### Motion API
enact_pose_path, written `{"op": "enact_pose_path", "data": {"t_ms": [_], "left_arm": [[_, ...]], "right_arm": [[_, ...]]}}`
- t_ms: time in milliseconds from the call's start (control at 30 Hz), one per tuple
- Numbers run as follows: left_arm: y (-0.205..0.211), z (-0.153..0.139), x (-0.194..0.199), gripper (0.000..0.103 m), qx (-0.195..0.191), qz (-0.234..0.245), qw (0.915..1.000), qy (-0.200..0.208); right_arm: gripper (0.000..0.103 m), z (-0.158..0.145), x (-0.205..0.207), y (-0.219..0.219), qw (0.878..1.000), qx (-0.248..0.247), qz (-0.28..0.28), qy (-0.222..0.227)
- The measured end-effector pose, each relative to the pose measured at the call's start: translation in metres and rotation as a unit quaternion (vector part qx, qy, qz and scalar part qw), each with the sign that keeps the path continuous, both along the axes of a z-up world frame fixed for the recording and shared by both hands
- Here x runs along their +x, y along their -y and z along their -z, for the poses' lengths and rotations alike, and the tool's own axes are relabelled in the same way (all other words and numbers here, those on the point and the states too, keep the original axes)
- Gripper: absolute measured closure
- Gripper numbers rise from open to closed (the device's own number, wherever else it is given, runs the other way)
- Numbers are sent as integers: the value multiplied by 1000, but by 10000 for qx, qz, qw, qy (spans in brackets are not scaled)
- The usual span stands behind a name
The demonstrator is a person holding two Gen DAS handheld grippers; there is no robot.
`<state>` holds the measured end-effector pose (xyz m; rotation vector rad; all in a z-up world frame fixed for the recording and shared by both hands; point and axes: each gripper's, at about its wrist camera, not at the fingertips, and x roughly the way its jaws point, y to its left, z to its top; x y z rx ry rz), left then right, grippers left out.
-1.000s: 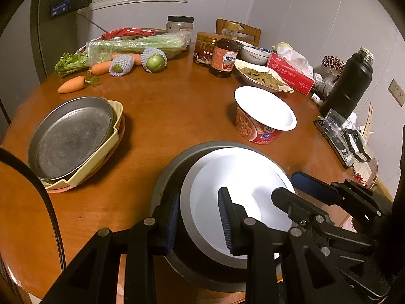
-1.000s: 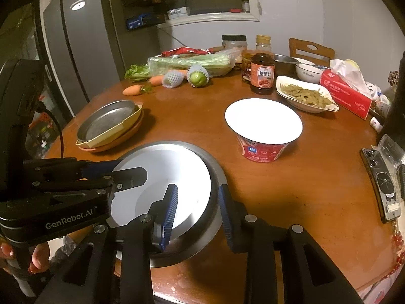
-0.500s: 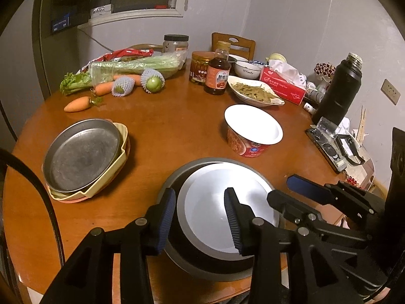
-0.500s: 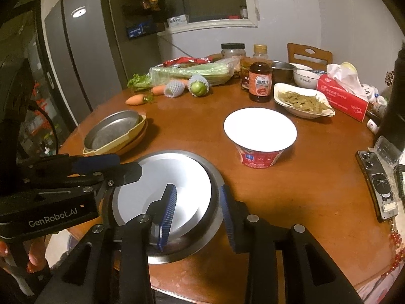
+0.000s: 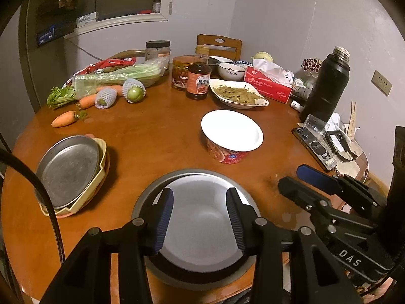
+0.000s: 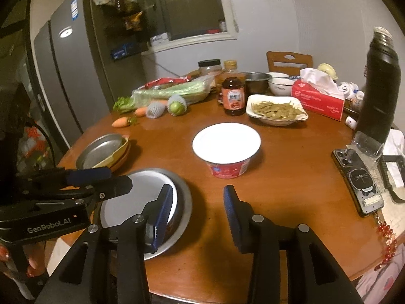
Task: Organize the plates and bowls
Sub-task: 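Move the left gripper to a second white plate and grasp its rim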
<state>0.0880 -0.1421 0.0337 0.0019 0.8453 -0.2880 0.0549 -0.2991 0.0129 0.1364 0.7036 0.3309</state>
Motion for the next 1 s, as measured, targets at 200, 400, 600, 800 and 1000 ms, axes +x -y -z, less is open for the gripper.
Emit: {"op": "enact_pose_path", "data": {"t_ms": [200,400,600,800,1000], "left_arm": [[0,-6,12,54,-83,110,9999,98],[-9,-11,30,49,-170,169,9996,148],[-1,-14,55,49,5,400,9991,120],[17,-11,84,48,246,621,9978,50],[30,-1,113,48,329,726,9966,-189]], "right_arm": [[57,-4,9,10,9998,33,202,-48],[53,1,22,15,9988,75,414,-247],[53,10,42,22,9965,99,703,-434],[53,18,66,28,9941,190,872,-612],[53,27,89,31,9919,121,1005,-767]]}}
